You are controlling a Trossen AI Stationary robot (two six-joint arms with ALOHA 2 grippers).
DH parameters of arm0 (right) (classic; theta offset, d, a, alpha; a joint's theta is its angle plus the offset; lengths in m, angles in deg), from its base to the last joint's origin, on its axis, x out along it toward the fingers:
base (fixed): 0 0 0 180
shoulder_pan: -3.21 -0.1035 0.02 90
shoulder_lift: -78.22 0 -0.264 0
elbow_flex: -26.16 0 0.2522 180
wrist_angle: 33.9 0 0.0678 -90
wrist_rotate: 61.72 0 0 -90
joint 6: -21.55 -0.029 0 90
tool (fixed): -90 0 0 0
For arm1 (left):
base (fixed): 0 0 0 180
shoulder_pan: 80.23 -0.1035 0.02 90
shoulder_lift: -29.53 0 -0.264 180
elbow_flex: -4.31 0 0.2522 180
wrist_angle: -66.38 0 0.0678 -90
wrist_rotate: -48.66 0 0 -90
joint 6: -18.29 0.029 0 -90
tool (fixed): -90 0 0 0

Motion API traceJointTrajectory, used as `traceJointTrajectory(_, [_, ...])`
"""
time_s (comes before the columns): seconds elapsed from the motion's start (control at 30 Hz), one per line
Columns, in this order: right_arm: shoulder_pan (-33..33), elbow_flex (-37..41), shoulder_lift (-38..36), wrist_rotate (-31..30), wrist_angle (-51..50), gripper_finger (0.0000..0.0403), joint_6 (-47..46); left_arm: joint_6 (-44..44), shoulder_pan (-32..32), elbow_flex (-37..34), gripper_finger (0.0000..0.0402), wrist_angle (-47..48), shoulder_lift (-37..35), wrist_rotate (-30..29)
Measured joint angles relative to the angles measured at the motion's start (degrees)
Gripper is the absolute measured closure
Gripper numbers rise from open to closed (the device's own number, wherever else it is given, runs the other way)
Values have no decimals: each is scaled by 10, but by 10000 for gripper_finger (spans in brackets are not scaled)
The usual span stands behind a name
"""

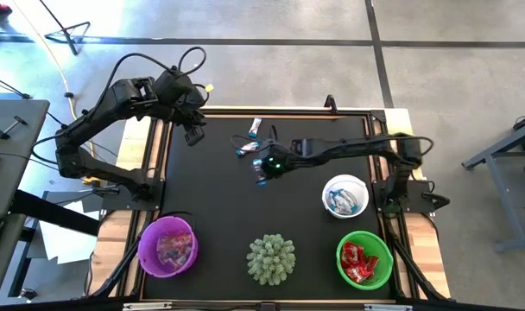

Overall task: Sort candy
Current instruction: Put the white candy wrapper into the white bucket

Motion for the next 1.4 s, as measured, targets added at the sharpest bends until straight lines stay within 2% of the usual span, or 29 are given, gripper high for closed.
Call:
traceJointTrajectory(0.3, [-23,-1,-143,-61,-234,387,3,-37,1,0,312,-23,0,0])
traceJointTrajectory(0.53, [-76,-1,-235,-106,-385,387,-50,-92,1,0,312,-57,0,-1])
traceJointTrajectory(0.7, [-124,-1,-270,-115,-476,387,-99,-126,1,0,312,-85,0,-2])
traceJointTrajectory(0.9, [-186,-1,-280,-104,-593,387,-160,-172,1,0,312,-95,0,-2])
traceJointTrajectory(1.13, [-247,11,-279,-94,-613,387,-167,-213,3,0,312,-118,0,-2])
traceJointTrajectory(1.3, [-261,14,-277,-94,-614,382,-173,-226,11,0,312,-118,0,-2])
traceJointTrajectory(1.4, [-263,14,-279,-94,-614,365,-161,-226,17,0,312,-117,0,-2])
